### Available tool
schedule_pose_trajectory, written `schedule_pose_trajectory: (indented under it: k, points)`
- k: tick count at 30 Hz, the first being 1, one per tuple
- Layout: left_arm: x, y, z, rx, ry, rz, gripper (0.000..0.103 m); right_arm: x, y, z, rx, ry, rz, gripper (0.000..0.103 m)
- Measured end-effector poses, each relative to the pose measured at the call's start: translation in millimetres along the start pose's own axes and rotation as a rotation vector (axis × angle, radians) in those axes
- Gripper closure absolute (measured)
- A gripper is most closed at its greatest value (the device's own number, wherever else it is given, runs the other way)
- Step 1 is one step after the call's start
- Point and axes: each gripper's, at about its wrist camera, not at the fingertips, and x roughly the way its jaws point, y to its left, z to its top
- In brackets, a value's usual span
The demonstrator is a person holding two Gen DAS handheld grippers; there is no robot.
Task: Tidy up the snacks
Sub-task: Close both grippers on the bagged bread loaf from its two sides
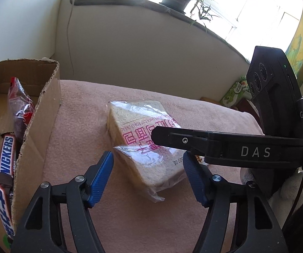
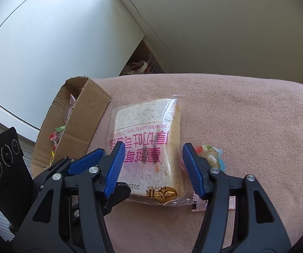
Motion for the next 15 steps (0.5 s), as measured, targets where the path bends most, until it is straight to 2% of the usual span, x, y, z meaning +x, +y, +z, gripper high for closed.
schedule_pose_trajectory:
  k: [7,15]
  points:
    - [1.5,-6.6,-0.6,0.026,0.005,-0.01,0.039,0.0,5.7,-2.8,-0.013,0.006,-0.004,0.05]
    - [-0.6,-11.2,0.5,0.048,-0.007,0.003,0.04,-1.7,12.9,-5.6,-0.035,0.001,-0.03,0.051]
